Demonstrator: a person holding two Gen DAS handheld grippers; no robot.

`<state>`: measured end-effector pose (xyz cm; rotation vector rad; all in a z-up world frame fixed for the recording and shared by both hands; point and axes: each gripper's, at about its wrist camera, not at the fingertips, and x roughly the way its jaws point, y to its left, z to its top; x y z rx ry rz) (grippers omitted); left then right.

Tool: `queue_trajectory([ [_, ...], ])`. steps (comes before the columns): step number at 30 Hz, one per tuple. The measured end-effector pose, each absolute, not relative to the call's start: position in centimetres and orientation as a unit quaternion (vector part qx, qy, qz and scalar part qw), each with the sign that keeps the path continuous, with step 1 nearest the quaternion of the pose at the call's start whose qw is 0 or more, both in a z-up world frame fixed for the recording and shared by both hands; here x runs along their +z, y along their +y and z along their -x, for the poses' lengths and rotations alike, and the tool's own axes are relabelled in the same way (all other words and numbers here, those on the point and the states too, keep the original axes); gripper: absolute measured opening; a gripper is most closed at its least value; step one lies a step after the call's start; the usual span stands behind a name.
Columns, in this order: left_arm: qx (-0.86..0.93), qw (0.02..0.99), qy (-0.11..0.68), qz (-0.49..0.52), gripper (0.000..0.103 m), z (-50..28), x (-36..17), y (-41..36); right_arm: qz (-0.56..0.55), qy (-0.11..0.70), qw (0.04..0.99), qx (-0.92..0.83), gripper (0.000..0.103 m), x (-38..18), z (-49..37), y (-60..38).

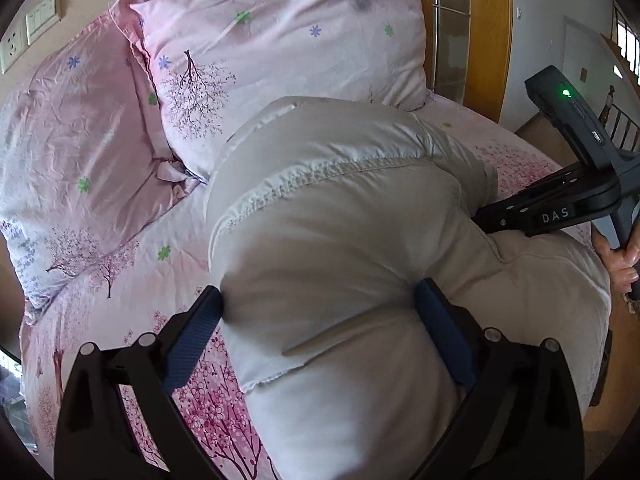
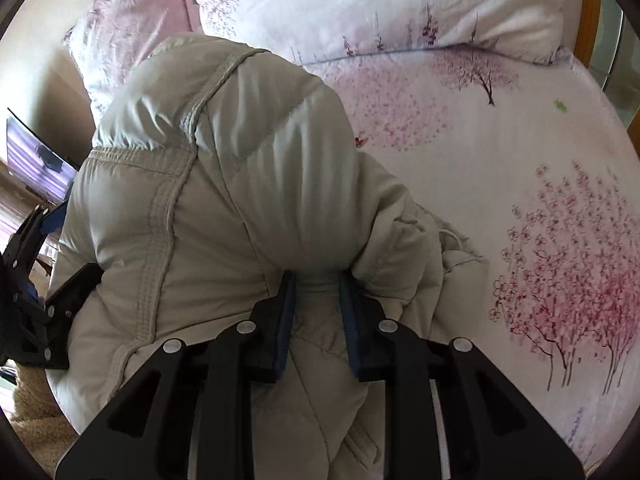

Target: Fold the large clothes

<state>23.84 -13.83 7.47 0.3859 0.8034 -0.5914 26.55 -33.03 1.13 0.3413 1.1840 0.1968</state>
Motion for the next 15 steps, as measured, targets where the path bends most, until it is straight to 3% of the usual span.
queue_trajectory([
  [8,-0.278,0.890,0.304,-0.196,0.097,-19.5,10.5,-10.7,-0.156,0.499,0.850,0.070,0.028,3.9,-23.5,-32.9],
  [10,-0.283,0.885,0.311,-0.202,0.097,-19.1,10.2,-10.0,-0.165,0.467,0.866,0.076,0.047,5.6,-21.5,-32.9],
  [11,-0.283,0.883,0.313,-0.206,0.098,-19.1,9.8,-9.9,-0.170,0.446,0.875,0.081,0.052,6.5,-20.3,-32.9],
  [15,-0.292,0.876,0.335,-0.189,0.098,-19.6,9.0,-10.0,-0.168,0.403,0.894,0.099,0.053,8.5,-16.1,-31.8],
])
